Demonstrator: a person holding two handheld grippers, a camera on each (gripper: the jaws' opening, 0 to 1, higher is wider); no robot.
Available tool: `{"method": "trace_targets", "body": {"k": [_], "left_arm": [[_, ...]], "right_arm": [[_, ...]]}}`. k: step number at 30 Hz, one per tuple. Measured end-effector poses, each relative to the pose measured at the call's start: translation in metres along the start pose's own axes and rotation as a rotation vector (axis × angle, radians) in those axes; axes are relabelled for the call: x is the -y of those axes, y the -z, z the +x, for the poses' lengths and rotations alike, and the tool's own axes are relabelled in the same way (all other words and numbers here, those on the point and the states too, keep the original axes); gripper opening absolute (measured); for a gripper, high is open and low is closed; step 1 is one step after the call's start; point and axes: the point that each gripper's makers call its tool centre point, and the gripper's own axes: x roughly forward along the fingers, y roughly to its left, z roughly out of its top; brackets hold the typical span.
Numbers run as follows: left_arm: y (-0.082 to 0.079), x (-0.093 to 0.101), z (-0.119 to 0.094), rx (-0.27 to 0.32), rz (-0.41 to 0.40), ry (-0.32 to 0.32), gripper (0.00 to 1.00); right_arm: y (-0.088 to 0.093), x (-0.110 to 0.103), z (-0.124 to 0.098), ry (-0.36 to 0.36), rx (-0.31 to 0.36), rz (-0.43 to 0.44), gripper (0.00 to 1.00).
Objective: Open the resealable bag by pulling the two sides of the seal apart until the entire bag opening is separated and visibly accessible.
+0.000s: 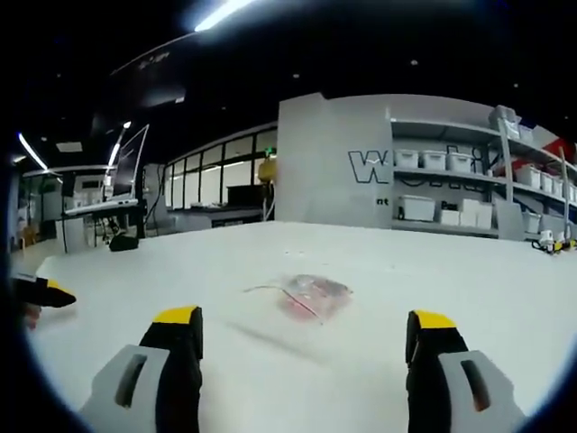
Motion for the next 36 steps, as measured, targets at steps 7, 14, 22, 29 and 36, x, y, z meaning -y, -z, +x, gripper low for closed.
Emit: {"method": "trace_targets", "body": {"k": [7, 14, 22, 29, 36], "left_arm": [[-0.0003, -0.0010, -0.0003, -0.002, 0.002, 0.002, 0.99], [-0.0012, -0.0014, -0.0005, 0.000, 0.000, 0.002, 0.99], [-0.0012, -0.0014, -0.0002, 0.001, -0.001, 0.002, 0.99], [-0.0011, -0.0001, -0.0003, 0.003, -0.002, 0.002, 0.99], [-0.0007, -0.0003, -0.0003, 0.002, -0.003, 0.003, 0.99]], "right_arm": [[-0.0006, -0.0009, 0.0004, -0.003, 0.001, -0.001, 0.95], [-0.0024, -0.0024, 0.0004, -0.007, 0.004, 0.003, 0.94], [-0.0025, -0.0032, -0.0015, -0.009, 0.007, 0.003, 0.94], [-0.0014, -0.0027, -0.0027, -0.009, 0.007, 0.004, 0.93], [-0.0010, -0.0009, -0.0016, -0.009, 0.007, 0.007, 0.92]]}}
